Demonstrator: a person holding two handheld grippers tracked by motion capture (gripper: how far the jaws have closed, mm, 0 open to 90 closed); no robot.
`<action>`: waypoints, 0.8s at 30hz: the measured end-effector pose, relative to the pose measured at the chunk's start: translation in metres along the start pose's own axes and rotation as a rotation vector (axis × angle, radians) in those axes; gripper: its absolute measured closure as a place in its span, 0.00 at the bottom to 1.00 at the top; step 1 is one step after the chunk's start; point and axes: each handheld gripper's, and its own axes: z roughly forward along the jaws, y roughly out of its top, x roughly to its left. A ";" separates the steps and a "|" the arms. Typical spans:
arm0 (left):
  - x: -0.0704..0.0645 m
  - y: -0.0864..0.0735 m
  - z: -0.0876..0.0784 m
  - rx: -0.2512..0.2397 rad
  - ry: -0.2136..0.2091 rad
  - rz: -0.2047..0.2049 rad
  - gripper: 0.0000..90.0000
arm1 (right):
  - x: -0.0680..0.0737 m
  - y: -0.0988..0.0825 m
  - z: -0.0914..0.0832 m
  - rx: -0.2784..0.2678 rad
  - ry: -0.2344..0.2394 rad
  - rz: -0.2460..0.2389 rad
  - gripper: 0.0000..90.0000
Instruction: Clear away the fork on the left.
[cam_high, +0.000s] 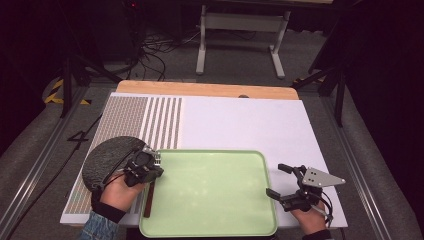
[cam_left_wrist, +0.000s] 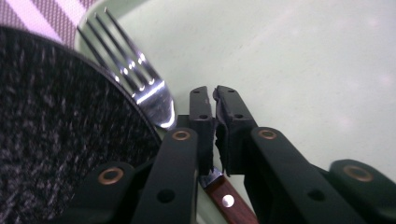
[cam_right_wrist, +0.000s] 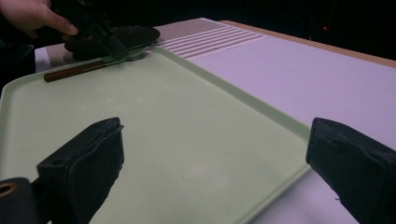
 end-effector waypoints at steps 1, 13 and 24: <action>-0.001 0.000 -0.002 -0.023 0.002 0.026 0.88 | 0.000 0.000 0.000 0.000 0.000 0.000 0.05; -0.007 0.000 -0.024 -0.194 -0.090 0.177 0.32 | -0.001 0.002 0.003 -0.007 0.004 -0.003 0.05; -0.014 -0.010 -0.041 -0.355 -0.142 0.258 0.08 | -0.002 0.005 0.006 -0.016 0.015 -0.007 0.05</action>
